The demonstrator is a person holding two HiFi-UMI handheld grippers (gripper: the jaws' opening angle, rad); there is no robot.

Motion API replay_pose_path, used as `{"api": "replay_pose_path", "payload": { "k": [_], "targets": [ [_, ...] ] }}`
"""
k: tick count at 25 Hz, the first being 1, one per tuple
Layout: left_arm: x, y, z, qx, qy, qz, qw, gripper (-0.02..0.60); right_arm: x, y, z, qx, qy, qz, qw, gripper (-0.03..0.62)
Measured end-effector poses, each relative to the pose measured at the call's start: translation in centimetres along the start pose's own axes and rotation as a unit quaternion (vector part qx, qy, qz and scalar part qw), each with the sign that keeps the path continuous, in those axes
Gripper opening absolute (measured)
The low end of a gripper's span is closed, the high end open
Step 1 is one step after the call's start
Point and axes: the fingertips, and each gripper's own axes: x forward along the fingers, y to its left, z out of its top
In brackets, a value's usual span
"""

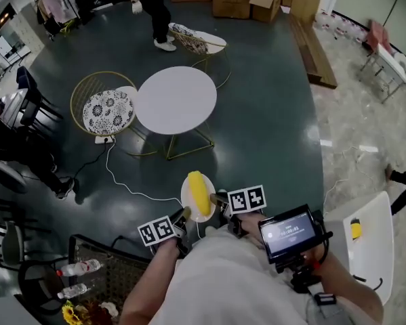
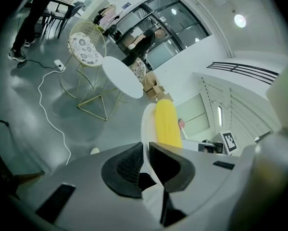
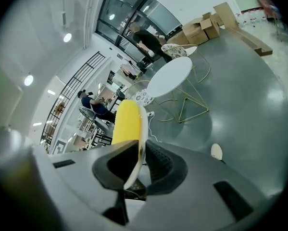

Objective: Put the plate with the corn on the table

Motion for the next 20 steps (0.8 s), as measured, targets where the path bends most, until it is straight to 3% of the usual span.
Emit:
{"api": "replay_pose_path", "payload": {
  "k": [20],
  "targets": [
    [0.7, -0.8, -1.9, 0.022, 0.013, -0.009, 0.9996, 0.043, -2.0, -1.0, -1.7, 0.014, -0.022, -0.004, 1.0, 0.054]
  ]
}}
